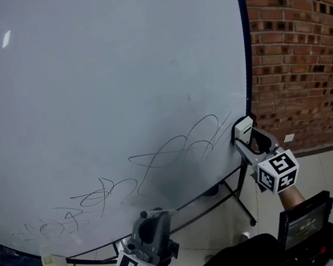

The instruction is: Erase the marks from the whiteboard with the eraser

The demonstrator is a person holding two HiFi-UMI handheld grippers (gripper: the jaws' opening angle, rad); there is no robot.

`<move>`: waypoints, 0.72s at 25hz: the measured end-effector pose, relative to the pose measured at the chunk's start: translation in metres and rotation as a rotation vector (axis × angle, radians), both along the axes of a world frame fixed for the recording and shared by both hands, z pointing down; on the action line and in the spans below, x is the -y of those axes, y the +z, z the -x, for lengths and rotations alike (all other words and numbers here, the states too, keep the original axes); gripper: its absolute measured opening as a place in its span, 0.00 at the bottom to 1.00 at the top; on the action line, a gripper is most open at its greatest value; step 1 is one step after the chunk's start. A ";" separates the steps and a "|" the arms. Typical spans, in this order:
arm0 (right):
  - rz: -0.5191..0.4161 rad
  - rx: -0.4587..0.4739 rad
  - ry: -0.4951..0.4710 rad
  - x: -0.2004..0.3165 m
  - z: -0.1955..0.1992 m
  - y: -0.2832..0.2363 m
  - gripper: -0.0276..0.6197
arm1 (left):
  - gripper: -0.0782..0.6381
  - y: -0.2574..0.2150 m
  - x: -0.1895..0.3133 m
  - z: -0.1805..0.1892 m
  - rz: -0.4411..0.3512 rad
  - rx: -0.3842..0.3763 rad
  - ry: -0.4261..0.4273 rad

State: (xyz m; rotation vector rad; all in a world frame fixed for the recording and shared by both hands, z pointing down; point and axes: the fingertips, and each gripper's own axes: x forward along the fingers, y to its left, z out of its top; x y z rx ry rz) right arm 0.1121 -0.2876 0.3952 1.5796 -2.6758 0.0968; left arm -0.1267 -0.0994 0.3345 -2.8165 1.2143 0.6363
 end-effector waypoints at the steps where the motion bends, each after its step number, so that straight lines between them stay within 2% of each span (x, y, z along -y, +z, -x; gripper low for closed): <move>1: 0.017 0.002 0.002 0.000 -0.001 0.008 0.40 | 0.19 -0.001 0.000 -0.001 -0.001 0.000 0.002; 6: 0.029 -0.002 0.012 -0.001 -0.002 0.001 0.40 | 0.19 -0.002 -0.004 0.000 -0.004 0.004 -0.002; 18: -0.286 0.081 -0.026 -0.006 0.004 -0.188 0.40 | 0.19 -0.004 -0.014 0.018 -0.024 -0.016 -0.041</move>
